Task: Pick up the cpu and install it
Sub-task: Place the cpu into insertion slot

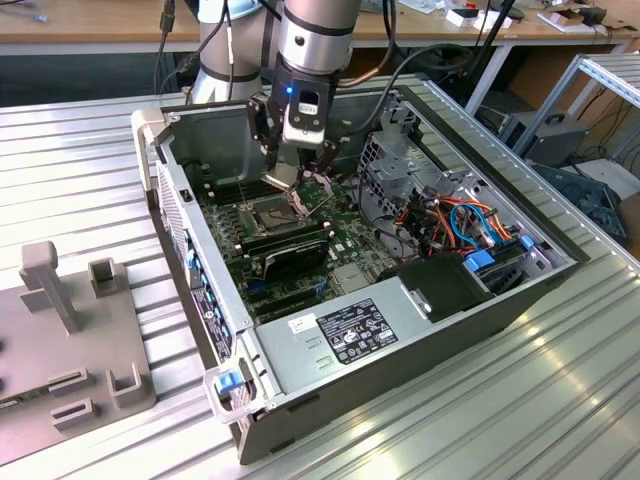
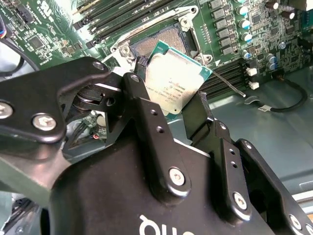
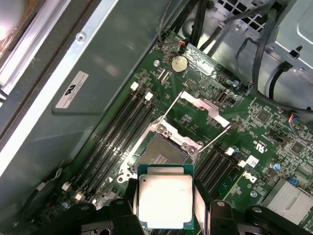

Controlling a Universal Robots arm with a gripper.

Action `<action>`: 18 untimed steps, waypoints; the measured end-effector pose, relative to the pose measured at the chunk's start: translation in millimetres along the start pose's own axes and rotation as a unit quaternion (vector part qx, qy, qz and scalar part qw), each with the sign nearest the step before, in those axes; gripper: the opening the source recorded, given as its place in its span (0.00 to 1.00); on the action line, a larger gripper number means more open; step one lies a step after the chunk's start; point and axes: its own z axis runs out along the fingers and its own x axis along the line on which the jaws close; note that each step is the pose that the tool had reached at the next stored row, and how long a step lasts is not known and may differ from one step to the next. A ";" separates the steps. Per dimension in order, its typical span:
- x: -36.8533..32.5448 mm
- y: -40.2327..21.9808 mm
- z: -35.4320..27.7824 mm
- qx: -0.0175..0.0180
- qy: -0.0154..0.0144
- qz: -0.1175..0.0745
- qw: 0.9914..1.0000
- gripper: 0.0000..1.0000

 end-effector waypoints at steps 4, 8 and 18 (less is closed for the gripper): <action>0.0 0.0 0.4 -0.001 0.000 0.024 1.000 0.55; 0.0 0.0 0.9 -0.002 0.000 0.060 0.998 0.55; -0.1 0.0 2.9 -0.004 -0.001 0.162 0.987 0.55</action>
